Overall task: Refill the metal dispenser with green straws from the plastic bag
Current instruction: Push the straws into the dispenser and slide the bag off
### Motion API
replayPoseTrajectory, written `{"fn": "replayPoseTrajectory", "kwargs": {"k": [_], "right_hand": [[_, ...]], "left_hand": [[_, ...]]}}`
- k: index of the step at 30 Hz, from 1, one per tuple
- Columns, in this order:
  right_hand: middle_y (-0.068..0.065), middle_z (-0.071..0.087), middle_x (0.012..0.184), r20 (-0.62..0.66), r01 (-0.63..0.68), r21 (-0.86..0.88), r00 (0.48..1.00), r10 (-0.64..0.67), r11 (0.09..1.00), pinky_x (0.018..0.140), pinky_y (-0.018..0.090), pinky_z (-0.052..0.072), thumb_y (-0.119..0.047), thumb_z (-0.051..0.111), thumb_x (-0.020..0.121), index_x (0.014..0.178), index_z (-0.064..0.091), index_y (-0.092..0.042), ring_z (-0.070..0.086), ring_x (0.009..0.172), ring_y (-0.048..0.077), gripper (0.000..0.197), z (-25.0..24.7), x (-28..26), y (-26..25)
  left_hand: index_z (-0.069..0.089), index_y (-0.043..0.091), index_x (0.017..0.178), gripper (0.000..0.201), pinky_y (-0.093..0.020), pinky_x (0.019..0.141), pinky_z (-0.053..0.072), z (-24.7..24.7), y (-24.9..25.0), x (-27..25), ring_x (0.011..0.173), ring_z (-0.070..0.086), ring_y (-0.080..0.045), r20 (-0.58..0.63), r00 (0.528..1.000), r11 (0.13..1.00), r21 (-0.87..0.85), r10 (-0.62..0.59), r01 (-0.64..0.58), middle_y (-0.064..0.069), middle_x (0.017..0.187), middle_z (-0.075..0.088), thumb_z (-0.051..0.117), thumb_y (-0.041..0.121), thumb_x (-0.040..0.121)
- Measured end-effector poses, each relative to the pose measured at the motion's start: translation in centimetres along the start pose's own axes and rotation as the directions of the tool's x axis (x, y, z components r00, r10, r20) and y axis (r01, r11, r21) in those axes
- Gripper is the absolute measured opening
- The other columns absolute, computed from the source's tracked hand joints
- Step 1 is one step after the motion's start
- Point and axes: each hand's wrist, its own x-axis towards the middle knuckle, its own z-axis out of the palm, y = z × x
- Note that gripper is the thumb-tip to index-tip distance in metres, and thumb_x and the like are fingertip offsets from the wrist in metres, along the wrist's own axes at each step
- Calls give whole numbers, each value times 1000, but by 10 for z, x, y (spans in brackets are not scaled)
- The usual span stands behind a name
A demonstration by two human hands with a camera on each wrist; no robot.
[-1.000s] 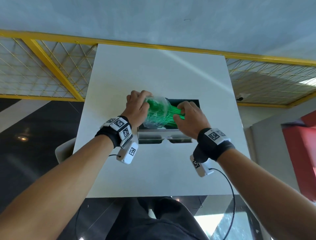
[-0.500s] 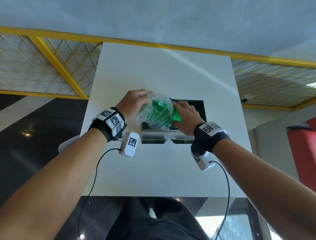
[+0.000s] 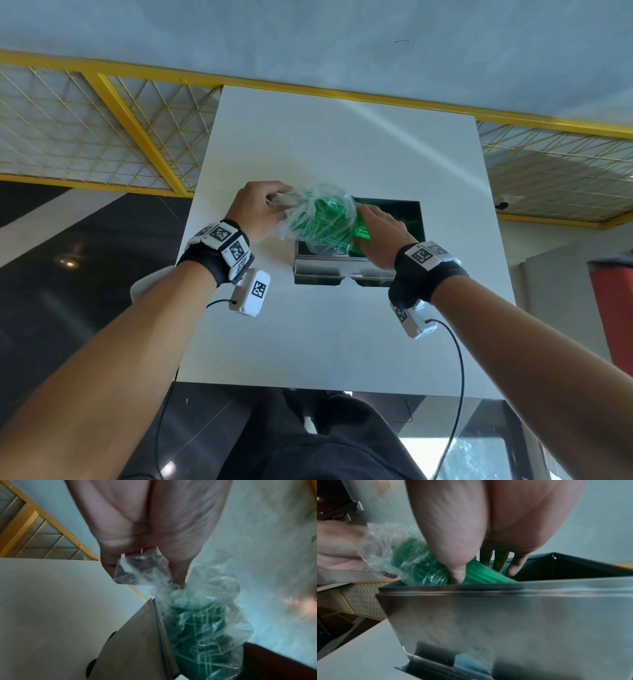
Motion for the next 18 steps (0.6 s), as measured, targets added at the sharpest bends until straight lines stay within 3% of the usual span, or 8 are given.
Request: {"fn": "replayPoseTrajectory", "kwargs": {"k": [3, 5, 7, 9, 11, 14, 16, 18], "right_hand": [[-1, 36, 159, 3, -11, -22, 1000, 11, 1000, 114, 60, 29, -32, 61, 98, 157, 25, -30, 38, 143, 29, 69, 0, 0, 4], [0, 35, 160, 7, -13, -39, 1000, 14, 999, 114, 60, 29, -30, 59, 98, 158, 23, -30, 37, 143, 30, 70, -2, 0, 6], [1, 31, 162, 20, -6, -53, 1000, 7, 999, 115, 61, 27, -30, 60, 97, 158, 21, -29, 34, 145, 31, 73, -2, -1, 6], [1, 23, 165, 28, 21, -65, 999, -19, 998, 117, 60, 24, -32, 63, 95, 160, 16, -28, 28, 148, 31, 80, 0, -3, 3], [0, 19, 166, 17, 62, -58, 998, -61, 996, 118, 57, 22, -37, 66, 90, 161, 11, -26, 24, 150, 29, 90, 2, -4, -3], [0, 22, 165, 7, 101, -41, 995, -101, 994, 118, 54, 22, -41, 70, 85, 160, 8, -25, 25, 149, 28, 99, 5, -2, -12], [1, 28, 162, 0, 103, -38, 995, -103, 994, 117, 53, 24, -42, 71, 83, 159, 12, -27, 29, 147, 29, 98, 6, 2, -16], [1, 33, 159, -5, 103, -61, 995, -103, 993, 116, 53, 25, -48, 71, 82, 157, 18, -29, 34, 144, 29, 93, 8, 6, -19]], "left_hand": [[67, 16, 128, 42, -28, 99, 54, -3, 1, -2, 113, 64, -18, 22, 999, 999, -46, 28, -27, -1, 130, 67, 69, 25, 87], [62, 19, 134, 44, -12, 94, 47, -5, 1, -4, 114, 58, -15, 33, 998, 995, -77, 59, -56, 1, 139, 58, 55, 2, 94], [59, 18, 135, 48, -6, 95, 42, -5, -1, -3, 121, 55, -15, 18, 999, 998, -64, 28, -27, -9, 141, 53, 48, -3, 95], [53, 11, 139, 50, -15, 108, 38, -5, -1, -2, 134, 49, -18, 4, 1000, 1000, -31, 1, -1, -14, 144, 48, 42, -8, 94], [44, 18, 146, 64, -33, 112, 42, -3, 3, -6, 138, 45, -16, 58, 998, 1000, -5, 13, -13, -10, 150, 44, 37, -12, 90], [36, 43, 147, 86, -41, 72, 58, 3, 8, -12, 109, 59, -26, 105, 994, 999, 34, 27, -31, -9, 144, 45, 34, -16, 84], [48, 39, 139, 84, -25, 49, 47, 6, 9, -16, 73, 57, -19, 62, 998, 998, -55, -6, 9, -7, 133, 51, 31, -19, 82], [58, 33, 128, 79, -16, 45, 39, 9, 10, -19, 66, 51, -13, 31, 999, 978, -203, -40, 45, -5, 127, 53, 29, -21, 79]]}}
